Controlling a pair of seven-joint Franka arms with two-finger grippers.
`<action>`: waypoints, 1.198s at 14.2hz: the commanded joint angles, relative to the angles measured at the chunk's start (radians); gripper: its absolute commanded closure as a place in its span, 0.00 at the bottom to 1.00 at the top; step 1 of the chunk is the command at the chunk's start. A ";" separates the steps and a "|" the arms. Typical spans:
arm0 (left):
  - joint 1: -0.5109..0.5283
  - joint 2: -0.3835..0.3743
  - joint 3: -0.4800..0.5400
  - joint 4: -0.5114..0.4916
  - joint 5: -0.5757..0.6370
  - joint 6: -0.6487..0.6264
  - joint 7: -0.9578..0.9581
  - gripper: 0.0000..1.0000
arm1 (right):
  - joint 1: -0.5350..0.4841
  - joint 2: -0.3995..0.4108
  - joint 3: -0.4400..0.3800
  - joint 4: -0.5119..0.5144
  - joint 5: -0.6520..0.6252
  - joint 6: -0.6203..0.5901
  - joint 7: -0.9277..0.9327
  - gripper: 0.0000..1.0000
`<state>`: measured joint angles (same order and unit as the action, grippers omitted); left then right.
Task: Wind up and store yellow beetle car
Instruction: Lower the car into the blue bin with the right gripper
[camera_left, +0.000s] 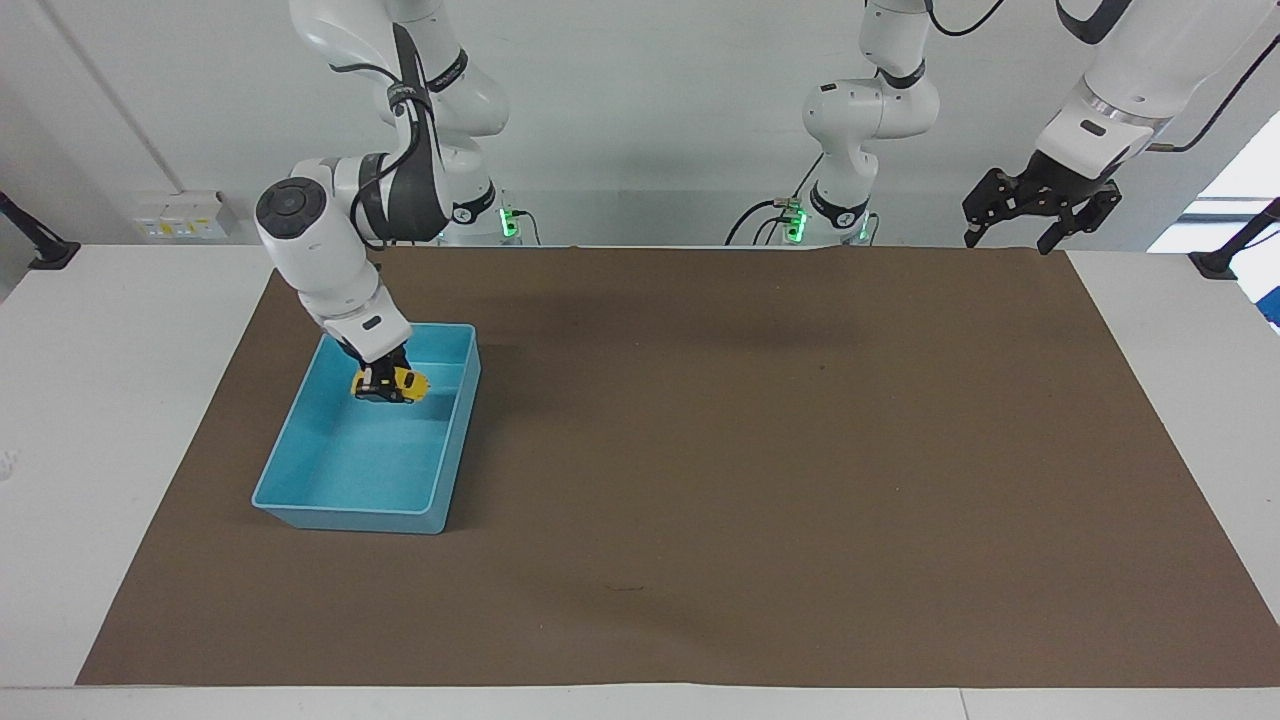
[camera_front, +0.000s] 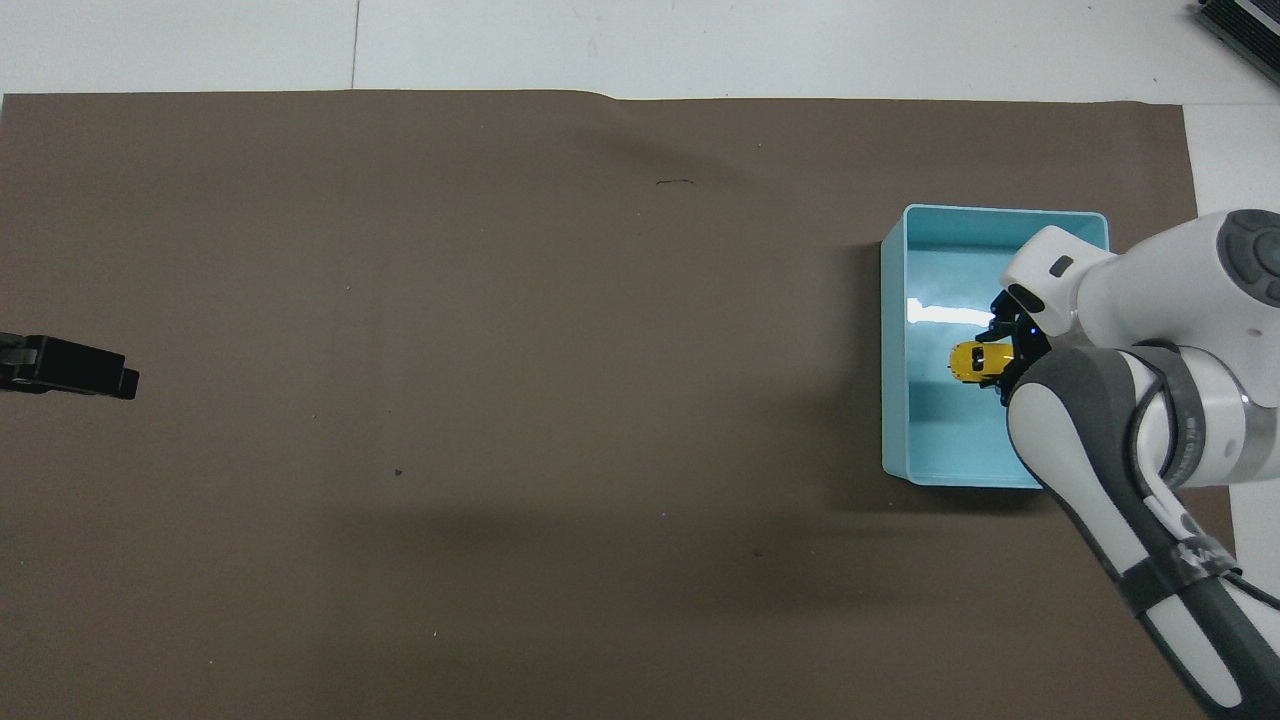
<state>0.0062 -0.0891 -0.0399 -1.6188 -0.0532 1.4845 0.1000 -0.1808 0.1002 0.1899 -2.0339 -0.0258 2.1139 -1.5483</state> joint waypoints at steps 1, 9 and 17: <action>0.009 -0.021 -0.003 -0.020 -0.013 -0.009 -0.002 0.00 | -0.032 -0.034 0.016 -0.058 -0.009 0.038 -0.038 0.91; 0.009 -0.021 -0.003 -0.020 -0.013 -0.007 -0.002 0.00 | -0.051 -0.021 0.016 -0.114 -0.008 0.150 -0.044 0.91; 0.011 -0.021 -0.003 -0.020 -0.013 -0.009 -0.002 0.00 | -0.054 0.045 0.016 -0.127 -0.006 0.231 -0.062 0.91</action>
<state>0.0062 -0.0891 -0.0398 -1.6188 -0.0532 1.4839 0.1000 -0.2141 0.1394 0.1923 -2.1474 -0.0258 2.3145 -1.5767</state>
